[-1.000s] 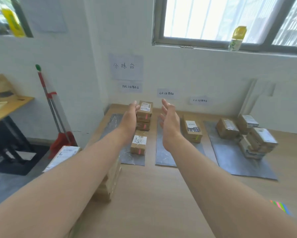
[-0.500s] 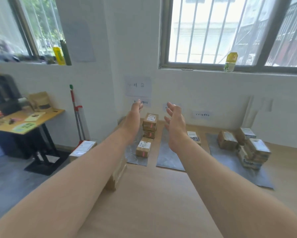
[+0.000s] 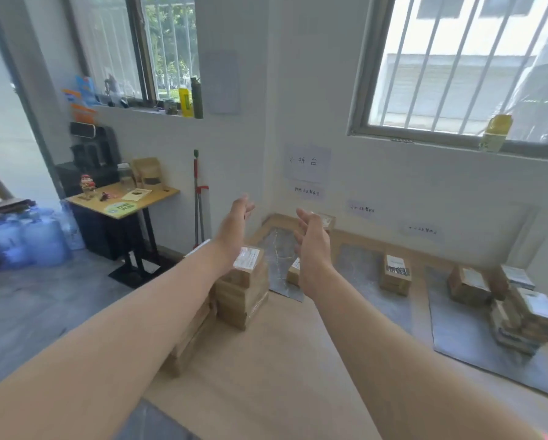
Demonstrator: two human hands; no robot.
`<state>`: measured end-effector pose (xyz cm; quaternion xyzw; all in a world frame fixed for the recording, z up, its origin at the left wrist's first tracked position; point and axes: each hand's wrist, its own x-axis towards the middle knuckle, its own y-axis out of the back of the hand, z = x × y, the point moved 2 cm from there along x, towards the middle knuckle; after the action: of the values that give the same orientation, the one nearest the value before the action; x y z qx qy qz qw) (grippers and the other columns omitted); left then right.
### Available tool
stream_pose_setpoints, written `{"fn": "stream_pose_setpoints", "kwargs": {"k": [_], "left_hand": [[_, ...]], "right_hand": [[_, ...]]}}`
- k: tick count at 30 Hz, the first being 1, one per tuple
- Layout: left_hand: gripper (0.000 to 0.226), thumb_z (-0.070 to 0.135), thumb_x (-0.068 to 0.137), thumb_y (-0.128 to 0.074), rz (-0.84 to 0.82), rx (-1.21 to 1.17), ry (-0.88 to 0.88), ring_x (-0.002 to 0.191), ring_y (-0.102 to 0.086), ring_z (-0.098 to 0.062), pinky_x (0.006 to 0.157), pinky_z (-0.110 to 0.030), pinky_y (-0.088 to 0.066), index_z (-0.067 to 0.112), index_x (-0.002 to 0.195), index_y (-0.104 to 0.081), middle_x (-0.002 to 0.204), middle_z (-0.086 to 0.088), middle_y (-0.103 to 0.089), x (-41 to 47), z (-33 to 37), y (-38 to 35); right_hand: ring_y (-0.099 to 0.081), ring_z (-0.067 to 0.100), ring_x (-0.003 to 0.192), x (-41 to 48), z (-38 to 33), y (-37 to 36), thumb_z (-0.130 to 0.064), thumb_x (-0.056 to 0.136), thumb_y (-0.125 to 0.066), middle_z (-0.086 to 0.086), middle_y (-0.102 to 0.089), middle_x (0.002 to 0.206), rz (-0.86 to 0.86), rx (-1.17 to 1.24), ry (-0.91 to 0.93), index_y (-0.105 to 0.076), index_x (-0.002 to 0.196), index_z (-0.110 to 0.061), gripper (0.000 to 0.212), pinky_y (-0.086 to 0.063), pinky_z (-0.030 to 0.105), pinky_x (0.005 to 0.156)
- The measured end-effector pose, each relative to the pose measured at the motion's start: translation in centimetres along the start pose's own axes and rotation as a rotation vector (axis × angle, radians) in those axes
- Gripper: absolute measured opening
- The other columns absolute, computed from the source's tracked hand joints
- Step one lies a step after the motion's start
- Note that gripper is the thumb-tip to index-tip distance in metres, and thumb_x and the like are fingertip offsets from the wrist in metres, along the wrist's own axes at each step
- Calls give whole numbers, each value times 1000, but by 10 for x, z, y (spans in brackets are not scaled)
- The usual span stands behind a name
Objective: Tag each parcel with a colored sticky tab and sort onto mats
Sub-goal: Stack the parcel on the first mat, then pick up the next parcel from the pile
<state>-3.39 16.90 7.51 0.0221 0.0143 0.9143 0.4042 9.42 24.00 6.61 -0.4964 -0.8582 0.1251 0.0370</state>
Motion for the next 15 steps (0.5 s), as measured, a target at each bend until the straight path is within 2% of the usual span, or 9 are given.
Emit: {"fn": "stream_pose_setpoints", "kwargs": {"k": [2, 5, 8, 12, 15], "left_hand": [[63, 57, 104, -19, 20, 27, 25, 152, -19, -21, 123, -46, -9, 21, 153, -39, 163, 1, -28, -1, -10, 20], [66, 61, 103, -17, 58, 15, 69, 152, -20, -26, 124, -51, -10, 22, 151, -41, 163, -2, -30, 0, -24, 50], [69, 64, 102, -20, 89, -20, 129, 150, -24, -32, 124, -52, -14, 20, 149, -44, 161, -5, -33, 6, -39, 80], [69, 67, 100, -22, 102, -10, 188, 149, -27, -33, 123, -53, -16, 22, 147, -46, 160, -5, -35, 13, -63, 119], [65, 64, 102, -20, 92, 13, 241, 148, -28, -31, 123, -50, -16, 23, 144, -48, 159, -3, -37, 24, -83, 146]], "right_hand": [[-54, 15, 128, -3, 11, -15, -40, 102, -41, -13, -60, 131, -15, -4, -15, -65, 133, -30, 40, -36, 38, 114], [-53, 15, 130, -3, 27, -35, -41, 101, -41, -11, -58, 141, -32, -19, -47, -63, 136, -31, 42, -33, 44, 119], [-51, 16, 133, 2, 47, -57, -40, 102, -41, -9, -55, 145, -40, -17, -87, -62, 138, -29, 42, -31, 43, 119], [-52, 16, 130, 8, 83, -91, -44, 100, -43, -8, -55, 144, -20, -24, -130, -64, 134, -30, 43, -33, 39, 112], [-55, 16, 123, 11, 110, -119, -63, 80, -48, -9, -60, 134, 24, -53, -186, -71, 120, -36, 54, -35, 36, 101]]}}
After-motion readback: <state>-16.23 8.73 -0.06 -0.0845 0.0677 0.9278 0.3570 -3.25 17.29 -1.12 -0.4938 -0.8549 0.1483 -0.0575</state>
